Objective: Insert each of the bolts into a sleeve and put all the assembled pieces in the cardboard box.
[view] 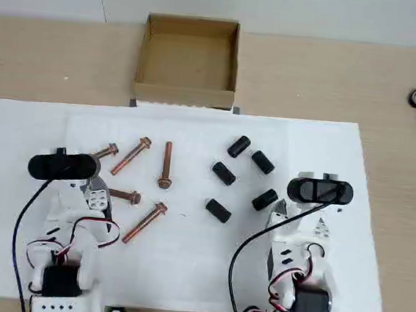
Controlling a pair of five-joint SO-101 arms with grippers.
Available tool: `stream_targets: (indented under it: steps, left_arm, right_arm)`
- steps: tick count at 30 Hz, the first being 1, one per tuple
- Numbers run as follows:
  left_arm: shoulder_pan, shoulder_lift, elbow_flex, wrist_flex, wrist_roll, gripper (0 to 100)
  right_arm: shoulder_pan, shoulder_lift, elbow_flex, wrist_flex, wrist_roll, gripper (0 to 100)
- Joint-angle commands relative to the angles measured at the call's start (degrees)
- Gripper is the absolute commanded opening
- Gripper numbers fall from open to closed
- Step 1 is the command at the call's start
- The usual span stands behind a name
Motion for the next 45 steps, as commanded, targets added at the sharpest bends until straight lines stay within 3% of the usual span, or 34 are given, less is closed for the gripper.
stream_targets:
  steps: [1, 37, 45]
  left_arm:
    - [-0.3, -0.5, -0.2, -1.2, 0.0, 1]
    - [-0.3, -0.5, -0.2, -1.2, 0.0, 1]
    - [5.2, -0.5, -0.2, -1.1, -0.4, 1]
  right_arm:
    - [0.7, -0.5, 0.8, 0.3, -0.6, 18.8]
    - [0.4, -0.5, 0.8, 0.1, -0.7, 18.8]
    - [0.5, -0.5, 0.8, 0.2, -0.7, 18.8]
